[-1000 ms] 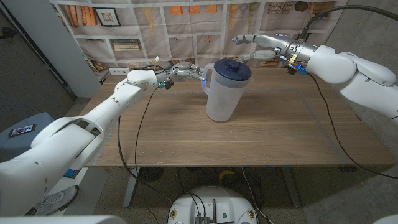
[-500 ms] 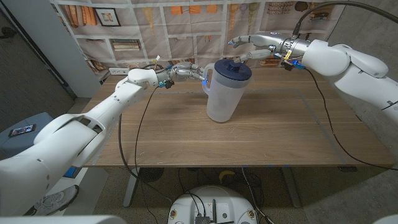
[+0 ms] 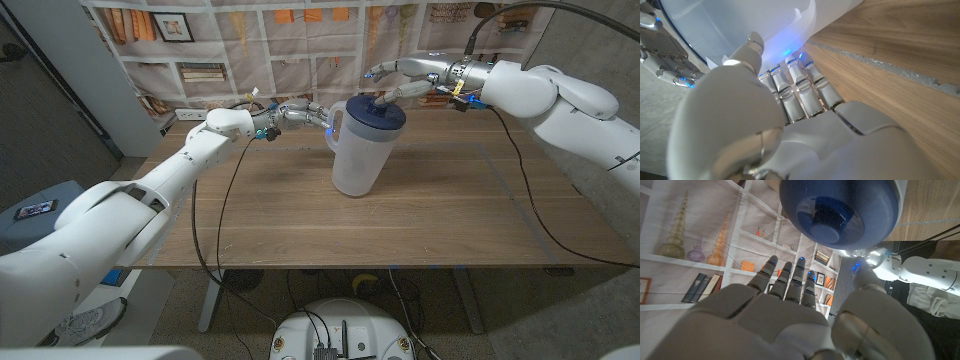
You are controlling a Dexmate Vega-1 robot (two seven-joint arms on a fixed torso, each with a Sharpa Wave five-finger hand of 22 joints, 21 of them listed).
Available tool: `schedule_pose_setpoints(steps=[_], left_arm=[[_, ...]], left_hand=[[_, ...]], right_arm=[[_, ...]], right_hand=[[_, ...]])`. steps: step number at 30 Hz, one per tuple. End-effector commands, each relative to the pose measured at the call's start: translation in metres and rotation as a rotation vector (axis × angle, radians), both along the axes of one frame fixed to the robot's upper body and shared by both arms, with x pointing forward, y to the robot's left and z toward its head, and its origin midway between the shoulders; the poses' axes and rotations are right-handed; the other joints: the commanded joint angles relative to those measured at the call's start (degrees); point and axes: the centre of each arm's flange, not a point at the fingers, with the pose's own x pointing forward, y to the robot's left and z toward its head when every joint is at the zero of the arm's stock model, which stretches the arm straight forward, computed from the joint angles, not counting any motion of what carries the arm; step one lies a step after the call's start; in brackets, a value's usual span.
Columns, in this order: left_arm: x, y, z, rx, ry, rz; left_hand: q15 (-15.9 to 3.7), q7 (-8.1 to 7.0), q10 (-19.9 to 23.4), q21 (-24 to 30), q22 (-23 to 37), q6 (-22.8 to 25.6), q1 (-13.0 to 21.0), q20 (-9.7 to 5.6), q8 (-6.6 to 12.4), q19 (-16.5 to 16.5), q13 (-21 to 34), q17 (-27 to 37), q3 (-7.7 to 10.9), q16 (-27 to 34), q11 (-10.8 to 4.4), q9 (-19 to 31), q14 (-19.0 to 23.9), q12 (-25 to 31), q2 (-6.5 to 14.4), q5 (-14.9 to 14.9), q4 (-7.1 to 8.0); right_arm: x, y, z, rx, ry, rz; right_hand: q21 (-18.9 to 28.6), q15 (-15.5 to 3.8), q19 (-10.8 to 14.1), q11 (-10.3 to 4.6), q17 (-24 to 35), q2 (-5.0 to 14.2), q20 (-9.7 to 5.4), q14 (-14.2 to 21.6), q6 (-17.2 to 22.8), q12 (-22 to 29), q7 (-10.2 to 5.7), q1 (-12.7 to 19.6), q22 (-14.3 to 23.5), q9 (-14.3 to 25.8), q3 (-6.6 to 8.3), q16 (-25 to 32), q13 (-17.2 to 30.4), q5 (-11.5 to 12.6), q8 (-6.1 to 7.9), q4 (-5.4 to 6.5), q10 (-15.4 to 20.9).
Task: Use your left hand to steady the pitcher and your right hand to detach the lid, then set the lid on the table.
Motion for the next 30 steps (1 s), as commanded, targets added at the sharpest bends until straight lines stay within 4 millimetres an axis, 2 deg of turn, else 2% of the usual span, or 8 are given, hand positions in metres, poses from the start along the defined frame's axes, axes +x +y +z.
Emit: schedule_pose_setpoints(steps=[1, 11, 12, 30], left_arm=[[0.001, -0.001, 0.003, 0.008, 0.000, 0.001], [0.002, -0.001, 0.003, 0.011, 0.000, 0.002], [0.001, -0.001, 0.003, 0.010, 0.001, 0.002], [-0.001, 0.001, 0.002, 0.012, 0.002, 0.003]], left_hand=[[-6.62, 0.58, 1.9, -0.1, 0.1, 3.4, 4.9, -8.45, 0.27, 0.2, 0.1, 0.2, -0.29, 0.1, -1.74, 0.2, 2.2, 0.1, 5.3, 0.4, 0.00], [-6.63, 0.63, 1.9, -0.2, 0.1, 3.4, 5.1, -8.44, 0.26, 0.2, 0.1, 0.2, -0.51, 0.1, -1.77, 0.2, 2.2, 0.1, 5.4, 0.4, 0.02], [-6.63, 0.67, 1.9, -0.2, 0.1, 3.3, 5.1, -8.44, 0.26, 0.2, 0.1, 0.2, -0.52, 0.1, -1.77, 0.2, 2.2, 0.1, 5.4, 0.4, 0.02], [-6.63, 0.70, 2.2, -0.3, 0.1, 3.2, 5.2, -8.42, 0.20, 0.1, 0.2, 0.3, -0.98, 0.1, -1.79, 0.2, 2.5, 0.1, 5.6, 0.4, 0.11]], right_arm=[[0.004, 0.003, -0.002, -0.035, 0.001, -0.021], [0.012, 0.006, 0.000, -0.073, 0.031, -0.052], [0.014, 0.006, -0.002, -0.149, 0.001, -0.105], [0.019, 0.006, 0.000, -0.187, 0.016, -0.129]], right_hand=[[0.4, -0.20, 0.6, -0.60, 0.2, -0.21, 0.30, 0.8, 0.9, 0.5, 0.04, 0.8, 0.3, 0.2, 0.29, 0.6, 0.1, 0.3, 0.36, 0.28, 1.4], [0.4, -0.71, 0.9, -1.17, 0.3, -0.30, 0.41, 1.3, 1.9, 0.4, -0.30, 1.7, 0.3, 0.3, 0.40, 0.9, 0.1, 0.4, 0.72, 0.16, 2.1], [0.4, -0.65, 0.9, -1.05, 0.3, -0.36, 0.50, 1.4, 2.0, 0.4, -0.27, 1.8, 0.3, 0.3, 0.39, 1.0, 0.1, 0.4, 0.75, 0.17, 2.0], [0.3, -0.41, 1.2, -0.92, 0.5, -0.92, 0.69, 1.7, 3.2, 0.0, -0.99, 2.1, 0.3, 0.4, 0.00, 1.3, 0.3, 0.4, 1.07, 0.43, 1.9]])
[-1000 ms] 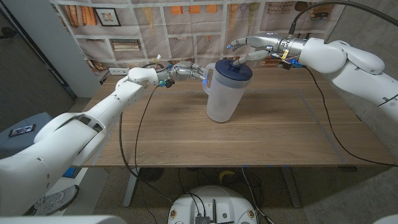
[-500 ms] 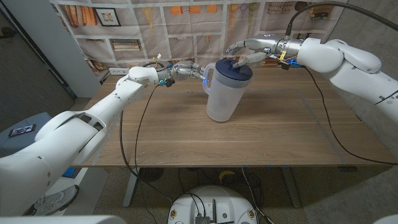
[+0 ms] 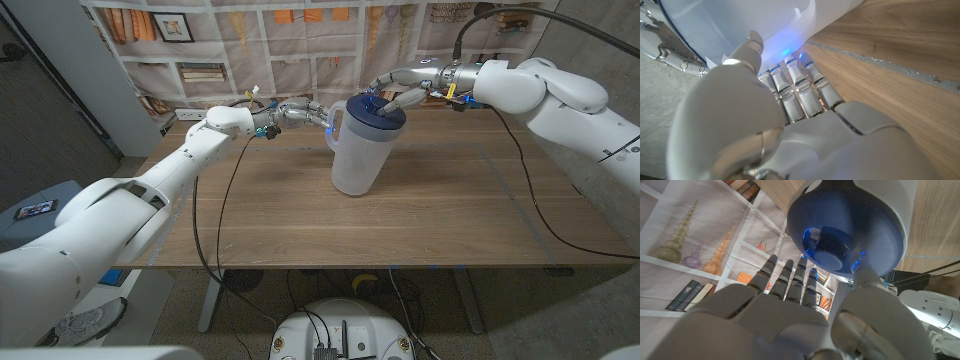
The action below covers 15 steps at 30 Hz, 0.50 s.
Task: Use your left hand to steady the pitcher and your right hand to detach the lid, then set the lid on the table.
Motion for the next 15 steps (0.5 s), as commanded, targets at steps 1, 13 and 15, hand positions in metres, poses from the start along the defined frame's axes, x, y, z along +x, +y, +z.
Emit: schedule_pose_setpoints(steps=[1, 13, 15], left_arm=[[-0.0012, 0.0015, -0.0023, 0.000, 0.003, 0.001], [-0.0007, 0.0024, -0.0039, -0.006, 0.003, 0.002], [-0.0006, 0.0026, -0.0039, -0.006, 0.002, 0.001]], left_hand=[[-6.30, 0.89, 1.8, 0.0, 0.1, 2.8, 5.1, -8.42, 0.37, 0.1, 0.2, 0.2, -0.26, 0.2, -1.58, 0.2, 2.2, 0.2, 5.7, 0.2, 0.02], [-6.29, 1.01, 1.9, -0.1, 0.1, 2.7, 5.2, -8.40, 0.34, 0.0, 0.3, 0.2, -0.57, 0.2, -1.58, 0.2, 2.3, 0.2, 5.8, 0.2, 0.06], [-6.30, 0.97, 1.9, -0.1, 0.1, 2.7, 5.2, -8.40, 0.34, 0.0, 0.3, 0.2, -0.60, 0.2, -1.57, 0.2, 2.3, 0.2, 5.8, 0.2, 0.07]], right_arm=[[0.0030, 0.0000, 0.0016, -0.060, 0.019, -0.034], [-0.0004, -0.0014, 0.0032, -0.054, 0.001, -0.026], [-0.0004, -0.0014, 0.0031, -0.055, 0.001, -0.028]], right_hand=[[0.3, 0.07, 0.6, 0.23, 0.3, 0.14, -0.06, 0.2, 0.9, 0.1, -0.02, 0.0, 0.3, 0.2, 0.15, 0.4, 0.3, 0.4, 0.52, 0.27, 0.5], [0.3, -1.49, 1.0, -1.08, 0.6, 0.10, -0.28, 1.7, 3.5, 0.8, -0.09, 1.2, 0.3, 0.8, 0.06, 1.3, 0.8, 0.4, 1.88, 0.28, 3.3], [0.4, -1.44, 1.3, -1.58, 0.7, 0.03, -0.30, 2.1, 4.4, 0.9, -0.13, 1.6, 0.3, 0.9, 0.06, 1.5, 0.9, 0.4, 2.33, 0.20, 3.7]])
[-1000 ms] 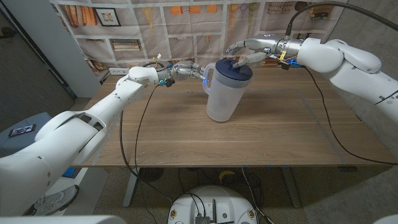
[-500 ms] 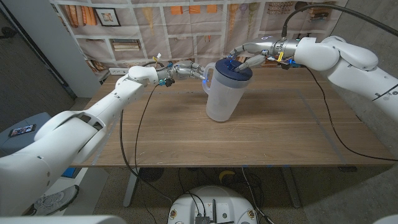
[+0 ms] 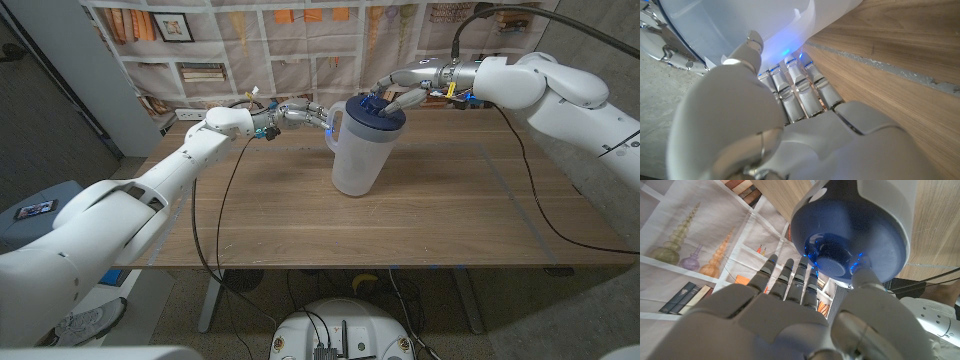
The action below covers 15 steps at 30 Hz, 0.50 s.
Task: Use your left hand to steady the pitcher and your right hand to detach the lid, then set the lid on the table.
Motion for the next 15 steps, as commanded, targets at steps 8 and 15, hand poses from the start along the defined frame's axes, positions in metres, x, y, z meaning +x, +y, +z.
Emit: schedule_pose_setpoints(steps=[8, 15], left_arm=[[0.0009, 0.0014, -0.0009, -0.007, 0.001, -0.001], [0.0003, 0.0018, -0.0003, -0.005, -0.002, 0.002]], left_hand=[[-6.28, 0.89, 2.0, -0.1, 0.1, 2.6, 5.2, -8.40, 0.14, 0.1, 0.3, 0.3, -0.36, 0.1, -1.56, 0.2, 2.4, 0.4, 5.9, 0.2, 0.01], [-6.29, 1.10, 2.1, -0.1, 0.1, 2.7, 5.2, -8.39, 0.17, 0.1, 0.4, 0.3, -0.60, 0.2, -1.58, 0.3, 2.6, 0.4, 5.9, 0.2, 0.02]], right_arm=[[-0.0003, -0.0004, 0.0017, -0.010, -0.015, -0.004], [0.0025, 0.0056, 0.0043, -0.037, -0.004, -0.006]], right_hand=[[0.4, -2.10, 1.7, -1.61, 0.4, -0.75, -0.31, 2.1, 4.0, 0.8, -0.54, 2.0, 0.3, 0.8, -0.11, 1.4, 0.7, 0.3, 2.24, 0.22, 3.1], [0.4, -2.98, 2.0, -2.87, 0.6, -0.68, -0.50, 3.1, 5.1, 1.0, -1.48, 2.9, 0.3, 1.1, -0.11, 2.0, 0.9, 0.2, 3.01, 0.16, 4.1]])
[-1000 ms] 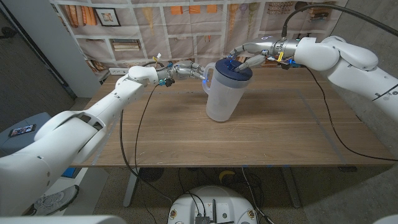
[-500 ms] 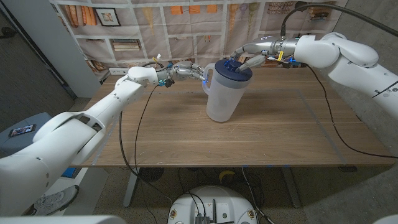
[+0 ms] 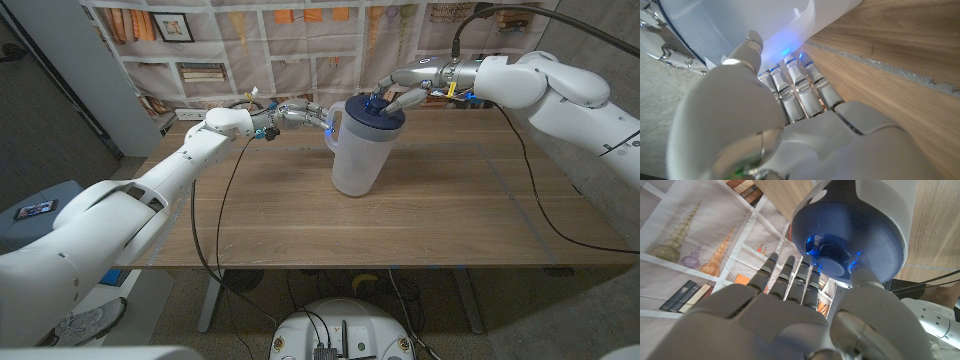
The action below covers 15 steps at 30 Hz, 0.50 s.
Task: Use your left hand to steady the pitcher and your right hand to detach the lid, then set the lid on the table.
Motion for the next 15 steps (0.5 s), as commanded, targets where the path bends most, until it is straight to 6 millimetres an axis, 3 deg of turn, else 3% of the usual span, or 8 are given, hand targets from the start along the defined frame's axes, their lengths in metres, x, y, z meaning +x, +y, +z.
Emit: schedule_pose_setpoints(steps=[1, 15], left_arm=[[-0.0008, 0.0006, 0.0004, 0.001, -0.005, 0.001], [-0.0022, 0.0008, -0.0007, -0.002, -0.003, 0.002]], left_hand=[[-6.21, 0.99, 2.2, -0.1, 0.1, 2.7, 5.3, -8.38, 0.31, 0.1, 0.3, 0.3, -0.27, 0.2, -1.58, 0.3, 2.3, 0.2, 5.9, 0.3, -0.02], [-6.21, 0.92, 2.3, -0.2, 0.1, 2.8, 5.2, -8.35, 0.36, 0.1, 0.4, 0.3, -0.54, 0.2, -1.55, 0.3, 2.6, 0.2, 6.0, 0.3, 0.02]], right_arm=[[0.0028, 0.0061, 0.0020, -0.027, 0.008, 0.001], [0.0031, 0.0099, 0.0032, -0.044, -0.001, 0.004]], right_hand=[[0.2, -3.26, 0.6, -0.40, 0.3, -0.14, -0.27, 0.8, 0.7, 0.5, -0.45, 1.1, 0.3, 0.3, -0.11, 0.5, 0.2, 0.2, 0.55, 0.14, 0.8], [0.1, -4.34, 1.0, -1.98, 0.6, 0.09, -0.42, 2.2, 3.0, 1.1, -1.64, 2.9, 0.3, 0.5, -0.16, 1.6, 0.6, -0.1, 1.98, 0.15, 3.6]])
